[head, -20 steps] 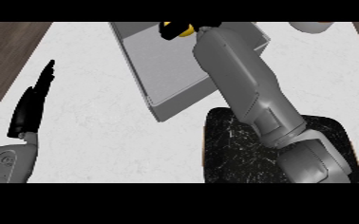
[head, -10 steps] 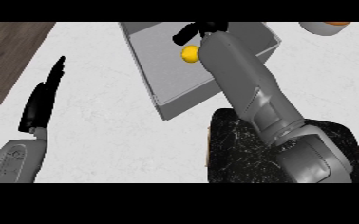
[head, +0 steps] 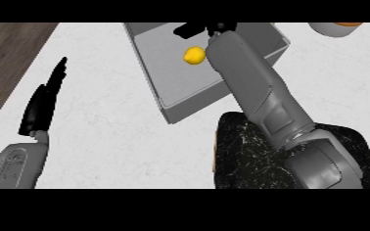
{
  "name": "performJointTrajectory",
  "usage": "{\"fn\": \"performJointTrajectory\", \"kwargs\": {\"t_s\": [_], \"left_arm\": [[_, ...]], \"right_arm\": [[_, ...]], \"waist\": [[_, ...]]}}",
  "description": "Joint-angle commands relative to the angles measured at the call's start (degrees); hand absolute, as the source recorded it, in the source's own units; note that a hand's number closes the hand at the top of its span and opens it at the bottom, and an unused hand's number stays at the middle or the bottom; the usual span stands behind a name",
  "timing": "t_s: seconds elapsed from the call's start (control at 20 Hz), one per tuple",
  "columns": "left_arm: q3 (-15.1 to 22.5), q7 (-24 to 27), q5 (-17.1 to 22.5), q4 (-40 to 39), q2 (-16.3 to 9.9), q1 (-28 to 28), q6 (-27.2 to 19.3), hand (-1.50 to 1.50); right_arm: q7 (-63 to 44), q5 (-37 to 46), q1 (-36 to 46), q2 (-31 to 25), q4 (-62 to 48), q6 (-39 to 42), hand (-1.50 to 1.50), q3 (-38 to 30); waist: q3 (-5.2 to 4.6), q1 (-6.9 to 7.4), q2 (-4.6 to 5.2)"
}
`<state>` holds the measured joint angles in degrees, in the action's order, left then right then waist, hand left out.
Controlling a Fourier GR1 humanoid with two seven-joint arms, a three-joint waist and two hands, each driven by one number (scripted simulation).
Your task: Pick the lemon from the tray and place it in the cardboard box
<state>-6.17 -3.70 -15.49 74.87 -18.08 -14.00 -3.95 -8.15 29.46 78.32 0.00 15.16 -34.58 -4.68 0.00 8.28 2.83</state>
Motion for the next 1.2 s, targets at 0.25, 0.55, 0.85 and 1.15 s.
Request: {"fn": "performJointTrajectory", "kwargs": {"t_s": [0.25, 0.55, 0.85, 1.15], "left_arm": [[-1.6, 2.2, 0.4, -1.3, 0.0, 2.7, -0.9, 0.0], [-5.0, 0.2, 2.3, 1.1, -3.1, 5.6, 0.9, 0.0], [-5.2, 5.4, 0.7, -1.6, -1.0, 9.4, -1.9, 0.0], [-4.9, -1.8, 0.9, 4.9, -1.8, 8.5, -0.4, 0.0]], "right_arm": [[12.6, -8.3, -1.9, -1.1, 3.5, -4.5, -1.5, -8.9], [19.7, -12.2, -5.3, -3.7, 4.1, -0.1, -1.5, -12.4], [19.7, -13.3, -11.7, -8.4, 7.3, 5.2, -1.5, -12.3], [22.4, -14.8, -20.5, -15.6, 13.1, 14.6, -1.5, -11.7]], "waist": [[0.01, -3.6, -0.86], [0.03, -5.75, -2.07], [-0.02, -8.05, -2.83], [0.03, -8.6, -3.13]]}}
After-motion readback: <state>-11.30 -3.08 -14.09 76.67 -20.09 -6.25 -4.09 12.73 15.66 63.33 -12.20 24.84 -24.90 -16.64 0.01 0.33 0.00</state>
